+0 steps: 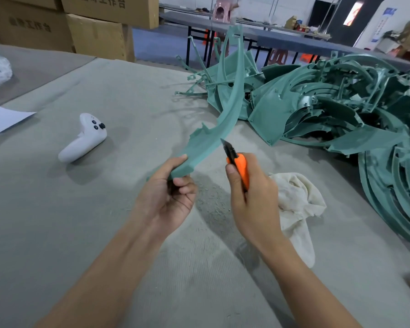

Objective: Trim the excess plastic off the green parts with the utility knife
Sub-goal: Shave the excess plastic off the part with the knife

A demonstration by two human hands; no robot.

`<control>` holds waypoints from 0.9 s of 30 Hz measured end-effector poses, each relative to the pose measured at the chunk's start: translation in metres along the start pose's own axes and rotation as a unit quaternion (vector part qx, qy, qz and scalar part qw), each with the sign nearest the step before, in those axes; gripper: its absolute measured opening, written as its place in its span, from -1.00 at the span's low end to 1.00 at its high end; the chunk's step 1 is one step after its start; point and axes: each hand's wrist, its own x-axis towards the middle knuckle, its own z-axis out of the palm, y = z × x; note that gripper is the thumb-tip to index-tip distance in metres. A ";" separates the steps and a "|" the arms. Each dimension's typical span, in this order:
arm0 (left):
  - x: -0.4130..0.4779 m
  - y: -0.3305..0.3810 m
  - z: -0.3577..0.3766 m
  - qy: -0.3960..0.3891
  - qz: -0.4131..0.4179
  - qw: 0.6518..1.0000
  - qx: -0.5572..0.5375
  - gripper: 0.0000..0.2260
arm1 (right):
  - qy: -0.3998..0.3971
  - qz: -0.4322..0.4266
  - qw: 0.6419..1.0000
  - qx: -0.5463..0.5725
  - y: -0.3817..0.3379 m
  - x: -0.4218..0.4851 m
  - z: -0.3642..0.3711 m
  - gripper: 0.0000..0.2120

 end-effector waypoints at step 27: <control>-0.001 -0.001 0.001 0.035 -0.002 0.998 -0.057 -0.85 | -0.046 -0.060 0.997 0.021 -0.017 -0.012 0.012 -0.73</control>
